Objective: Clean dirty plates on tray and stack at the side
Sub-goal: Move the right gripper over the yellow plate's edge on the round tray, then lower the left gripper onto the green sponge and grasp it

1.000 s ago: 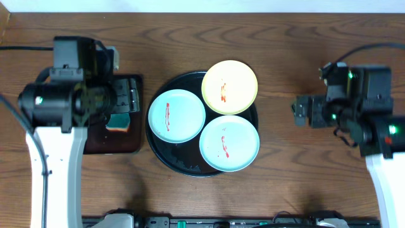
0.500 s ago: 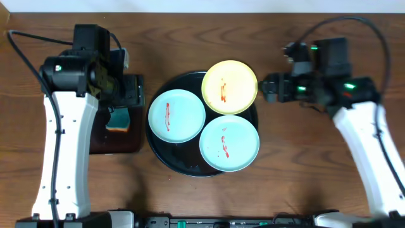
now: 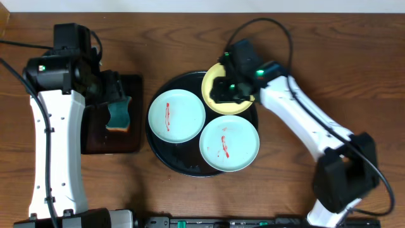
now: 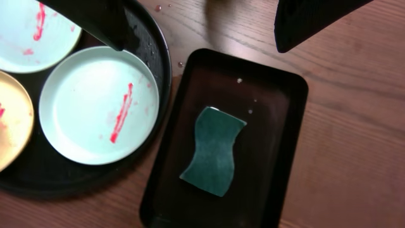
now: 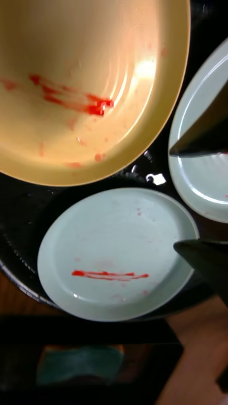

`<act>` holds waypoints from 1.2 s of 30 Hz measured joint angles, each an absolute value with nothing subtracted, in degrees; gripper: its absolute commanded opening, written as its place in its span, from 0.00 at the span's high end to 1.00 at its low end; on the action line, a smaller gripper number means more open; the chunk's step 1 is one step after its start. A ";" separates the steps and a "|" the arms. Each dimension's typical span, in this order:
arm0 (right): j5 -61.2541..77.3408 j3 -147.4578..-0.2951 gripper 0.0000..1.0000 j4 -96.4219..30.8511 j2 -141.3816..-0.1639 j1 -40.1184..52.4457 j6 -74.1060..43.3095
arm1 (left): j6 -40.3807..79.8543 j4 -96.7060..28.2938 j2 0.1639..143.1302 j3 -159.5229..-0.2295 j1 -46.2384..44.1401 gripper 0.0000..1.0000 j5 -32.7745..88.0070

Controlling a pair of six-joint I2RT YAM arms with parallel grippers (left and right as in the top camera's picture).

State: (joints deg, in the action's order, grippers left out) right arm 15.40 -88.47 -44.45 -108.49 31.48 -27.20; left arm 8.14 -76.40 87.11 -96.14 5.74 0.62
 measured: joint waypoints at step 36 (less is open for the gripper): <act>7.07 -89.45 0.99 -37.80 -124.51 39.13 -32.95 | 8.80 -75.59 94.94 -96.14 6.76 0.26 -0.01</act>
